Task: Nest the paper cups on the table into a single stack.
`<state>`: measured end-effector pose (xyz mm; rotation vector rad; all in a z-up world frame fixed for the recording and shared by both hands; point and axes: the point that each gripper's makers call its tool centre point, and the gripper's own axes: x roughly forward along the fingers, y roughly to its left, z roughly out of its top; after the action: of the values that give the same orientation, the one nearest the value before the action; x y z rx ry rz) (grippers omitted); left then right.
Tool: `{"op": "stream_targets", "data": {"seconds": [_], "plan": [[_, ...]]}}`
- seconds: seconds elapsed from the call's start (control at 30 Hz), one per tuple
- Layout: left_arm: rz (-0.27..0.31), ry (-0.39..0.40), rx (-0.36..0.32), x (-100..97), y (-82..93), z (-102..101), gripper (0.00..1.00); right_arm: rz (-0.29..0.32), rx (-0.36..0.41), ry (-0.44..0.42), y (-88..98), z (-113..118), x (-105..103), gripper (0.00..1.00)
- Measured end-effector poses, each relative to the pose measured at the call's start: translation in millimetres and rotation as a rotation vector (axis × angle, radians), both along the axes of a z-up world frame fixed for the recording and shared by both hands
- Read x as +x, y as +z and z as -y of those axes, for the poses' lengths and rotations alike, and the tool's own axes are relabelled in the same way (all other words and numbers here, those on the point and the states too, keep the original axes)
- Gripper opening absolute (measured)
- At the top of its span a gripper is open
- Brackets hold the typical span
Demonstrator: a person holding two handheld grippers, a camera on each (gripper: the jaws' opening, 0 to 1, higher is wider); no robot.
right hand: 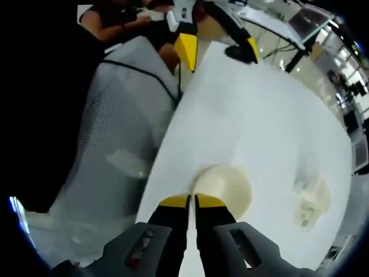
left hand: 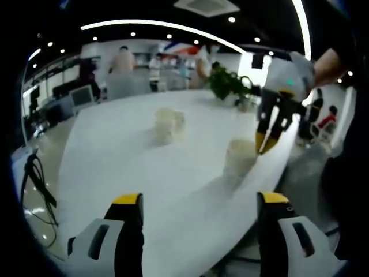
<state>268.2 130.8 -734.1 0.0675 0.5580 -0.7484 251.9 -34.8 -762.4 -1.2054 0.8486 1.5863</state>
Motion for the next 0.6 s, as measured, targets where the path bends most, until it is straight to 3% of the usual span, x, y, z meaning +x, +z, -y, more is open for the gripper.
{"op": "stream_targets", "data": {"seconds": [0.33,0.6], "plan": [[-0.002,0.003,0.004,-1.9,-0.1,-0.4,0.80,0.003,0.041,0.019,1.0,-5.1,-1.9,0.09],[0.000,0.007,0.004,-2.8,1.0,-1.7,0.80,0.010,0.048,0.019,0.3,-3.8,-3.3,0.09]]}}
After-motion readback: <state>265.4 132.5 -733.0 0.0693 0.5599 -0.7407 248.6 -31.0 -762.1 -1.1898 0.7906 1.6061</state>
